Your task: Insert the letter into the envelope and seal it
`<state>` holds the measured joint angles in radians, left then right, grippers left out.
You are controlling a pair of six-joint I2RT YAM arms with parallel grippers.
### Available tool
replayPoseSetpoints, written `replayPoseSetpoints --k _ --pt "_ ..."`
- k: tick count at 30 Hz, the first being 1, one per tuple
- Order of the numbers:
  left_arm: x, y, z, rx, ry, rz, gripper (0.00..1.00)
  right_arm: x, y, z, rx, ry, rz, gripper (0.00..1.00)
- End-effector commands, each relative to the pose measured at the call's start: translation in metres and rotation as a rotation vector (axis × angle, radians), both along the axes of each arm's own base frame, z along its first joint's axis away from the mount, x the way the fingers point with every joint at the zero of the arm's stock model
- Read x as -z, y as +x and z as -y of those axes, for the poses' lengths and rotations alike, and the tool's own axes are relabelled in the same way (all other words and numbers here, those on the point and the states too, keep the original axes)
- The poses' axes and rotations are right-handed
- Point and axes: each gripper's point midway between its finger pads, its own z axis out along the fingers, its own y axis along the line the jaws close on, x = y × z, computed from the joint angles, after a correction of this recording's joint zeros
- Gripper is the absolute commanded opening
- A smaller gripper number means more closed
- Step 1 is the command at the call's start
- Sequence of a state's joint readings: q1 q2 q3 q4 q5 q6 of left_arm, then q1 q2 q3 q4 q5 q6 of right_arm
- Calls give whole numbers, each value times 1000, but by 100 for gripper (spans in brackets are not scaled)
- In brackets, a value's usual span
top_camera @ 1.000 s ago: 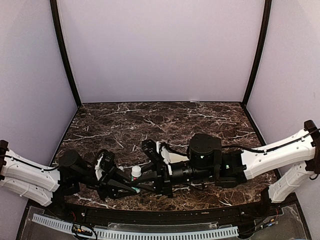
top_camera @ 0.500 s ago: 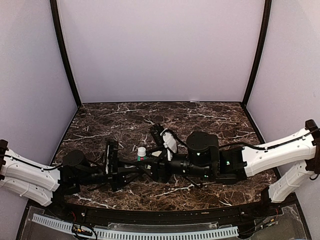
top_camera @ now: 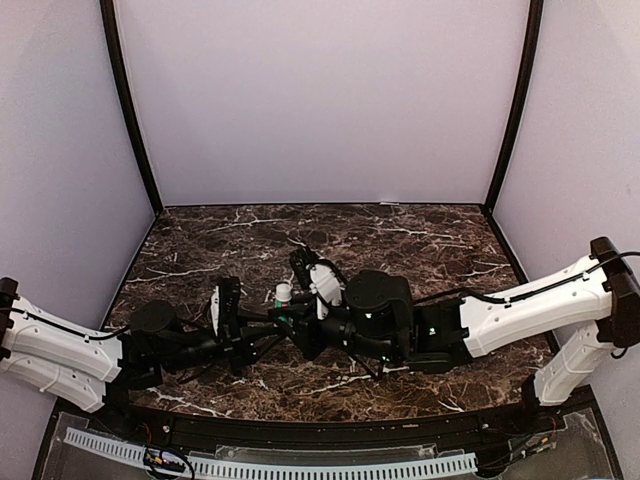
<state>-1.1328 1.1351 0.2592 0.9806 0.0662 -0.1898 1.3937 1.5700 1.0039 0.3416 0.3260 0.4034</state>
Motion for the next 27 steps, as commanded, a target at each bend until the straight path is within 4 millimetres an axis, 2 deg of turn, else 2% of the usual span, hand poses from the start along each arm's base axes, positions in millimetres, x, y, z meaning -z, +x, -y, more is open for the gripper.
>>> replayPoseSetpoints --k 1,5,9,14,18,25,26,27 --pt "-20 -16 4 90 -40 42 5 -21 -9 1 -49 68 28 0" --pt "-33 -55 6 307 -85 61 6 -26 -29 6 -199 95 57 0" --pt "-43 -89 -1 493 -135 81 6 -34 -46 13 -332 144 57 0" --pt "-48 -116 -7 653 -155 85 6 -35 -67 7 -468 163 51 0" --pt "-47 -124 -6 711 -158 77 6 -36 -78 0 -544 177 47 0" --pt "-46 -109 1 634 -167 63 5 -34 -70 0 -494 172 43 0" --pt "-46 -106 2 612 -169 60 5 -34 -67 1 -476 169 41 2" --pt "-46 -103 3 597 -169 58 5 -33 -65 2 -461 167 40 9"
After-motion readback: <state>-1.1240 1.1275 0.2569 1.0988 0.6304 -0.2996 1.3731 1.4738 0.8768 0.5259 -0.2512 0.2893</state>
